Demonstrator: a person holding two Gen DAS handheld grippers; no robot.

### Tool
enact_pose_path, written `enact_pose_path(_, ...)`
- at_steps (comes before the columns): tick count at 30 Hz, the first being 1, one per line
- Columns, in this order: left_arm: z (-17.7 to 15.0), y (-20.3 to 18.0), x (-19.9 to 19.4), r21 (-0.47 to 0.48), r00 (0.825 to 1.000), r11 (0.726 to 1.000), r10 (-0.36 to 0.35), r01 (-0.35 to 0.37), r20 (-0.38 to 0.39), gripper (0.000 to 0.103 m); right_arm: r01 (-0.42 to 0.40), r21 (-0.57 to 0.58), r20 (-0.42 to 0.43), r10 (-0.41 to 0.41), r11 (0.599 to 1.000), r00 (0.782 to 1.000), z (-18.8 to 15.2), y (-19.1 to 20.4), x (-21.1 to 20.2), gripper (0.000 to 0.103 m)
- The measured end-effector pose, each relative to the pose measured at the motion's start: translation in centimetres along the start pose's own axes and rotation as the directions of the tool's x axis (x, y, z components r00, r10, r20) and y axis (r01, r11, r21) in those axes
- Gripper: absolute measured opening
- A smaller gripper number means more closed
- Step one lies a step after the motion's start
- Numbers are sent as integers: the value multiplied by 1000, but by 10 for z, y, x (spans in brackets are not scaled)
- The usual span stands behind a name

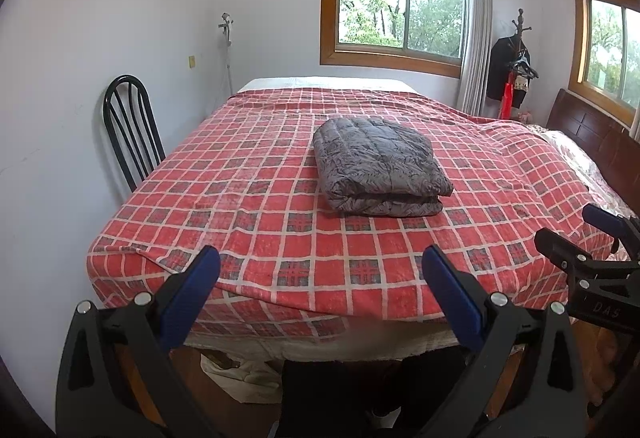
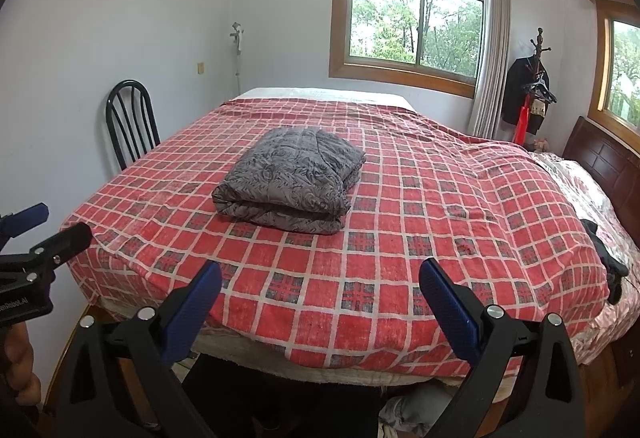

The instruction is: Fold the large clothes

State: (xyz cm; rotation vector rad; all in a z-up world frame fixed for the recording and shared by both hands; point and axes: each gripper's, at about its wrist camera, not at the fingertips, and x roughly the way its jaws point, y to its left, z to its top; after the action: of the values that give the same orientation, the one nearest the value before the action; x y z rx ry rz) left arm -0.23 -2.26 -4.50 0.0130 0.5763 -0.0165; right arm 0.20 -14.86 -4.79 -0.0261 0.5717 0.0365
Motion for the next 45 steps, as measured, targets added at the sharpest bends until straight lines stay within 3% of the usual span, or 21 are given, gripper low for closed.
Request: enact_pose_path(45,-2,-2,-3,-6,1000,1000,14,-14,7,100,3,11,-5,-3,1000,1000,-2,2,4,99)
